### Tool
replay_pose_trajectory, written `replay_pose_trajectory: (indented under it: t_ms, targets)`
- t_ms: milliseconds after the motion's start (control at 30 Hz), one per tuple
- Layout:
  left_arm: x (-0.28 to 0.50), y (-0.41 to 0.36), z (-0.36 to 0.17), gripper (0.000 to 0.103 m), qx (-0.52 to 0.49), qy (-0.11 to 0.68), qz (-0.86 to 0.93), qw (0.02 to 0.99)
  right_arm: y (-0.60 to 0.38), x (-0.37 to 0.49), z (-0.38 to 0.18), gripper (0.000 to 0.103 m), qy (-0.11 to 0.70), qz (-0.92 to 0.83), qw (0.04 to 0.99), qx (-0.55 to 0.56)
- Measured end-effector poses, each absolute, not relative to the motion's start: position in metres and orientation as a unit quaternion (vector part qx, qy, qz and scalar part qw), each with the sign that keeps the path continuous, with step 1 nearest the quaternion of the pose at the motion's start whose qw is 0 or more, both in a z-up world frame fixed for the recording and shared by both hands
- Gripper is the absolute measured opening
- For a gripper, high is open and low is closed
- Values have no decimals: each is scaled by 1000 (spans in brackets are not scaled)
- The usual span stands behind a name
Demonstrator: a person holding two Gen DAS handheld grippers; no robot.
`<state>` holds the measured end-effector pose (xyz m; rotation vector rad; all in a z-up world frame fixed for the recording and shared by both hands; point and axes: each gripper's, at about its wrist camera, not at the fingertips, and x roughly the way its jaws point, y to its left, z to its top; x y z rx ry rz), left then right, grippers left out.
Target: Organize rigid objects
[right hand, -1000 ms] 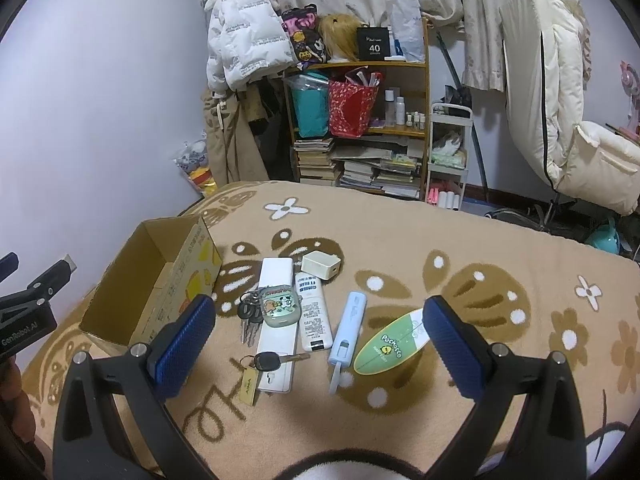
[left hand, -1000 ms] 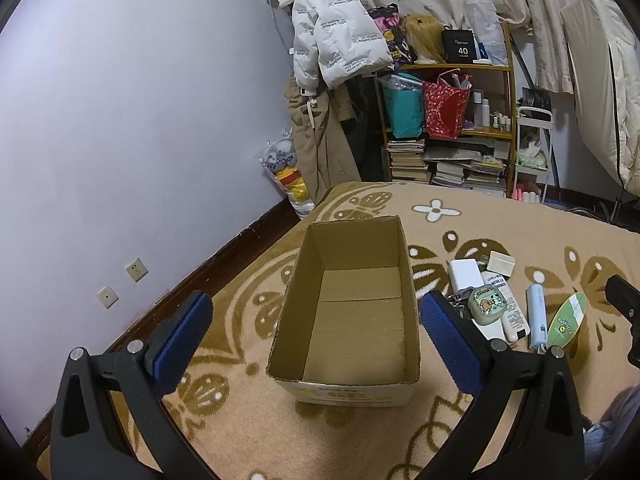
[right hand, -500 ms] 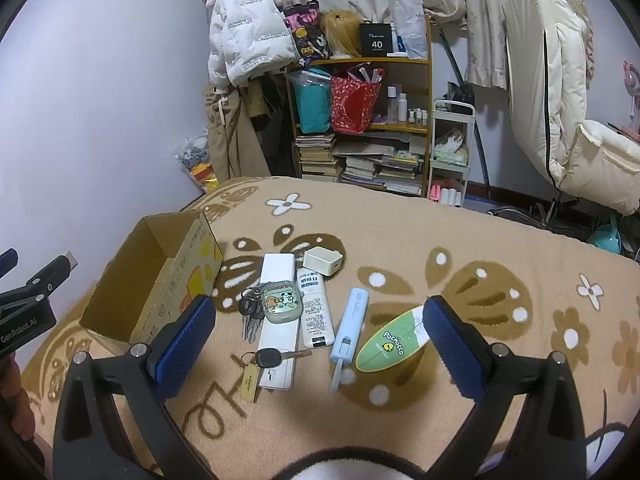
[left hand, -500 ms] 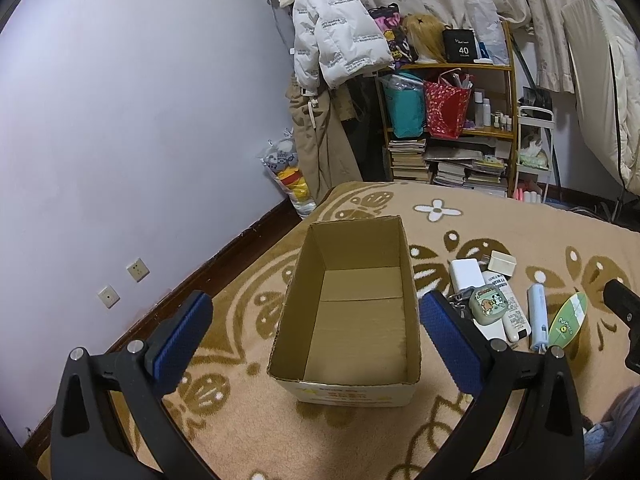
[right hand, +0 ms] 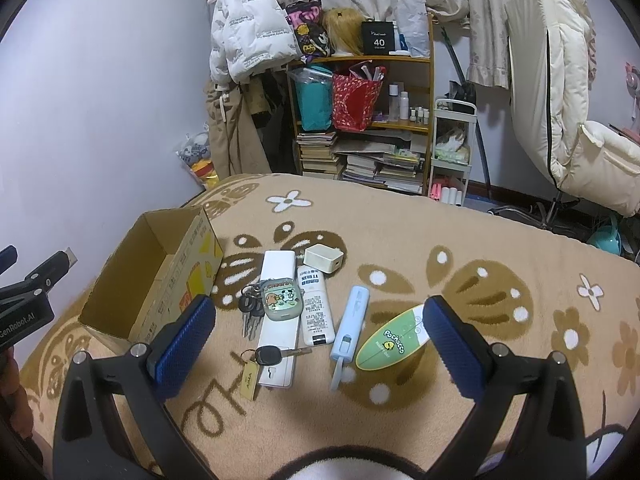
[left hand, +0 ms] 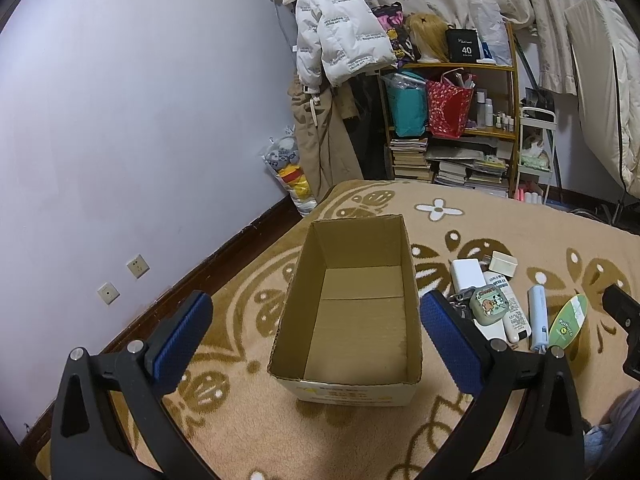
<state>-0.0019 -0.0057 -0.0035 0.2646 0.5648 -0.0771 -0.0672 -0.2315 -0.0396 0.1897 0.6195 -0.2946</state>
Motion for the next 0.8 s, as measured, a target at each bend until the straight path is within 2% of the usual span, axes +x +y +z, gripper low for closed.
replay_pose_trajectory:
  t_ms: [800]
  targets:
    - [3, -5, -6, 103, 129, 286, -37, 949, -232, -66, -40, 103, 306, -145, 936, 93]
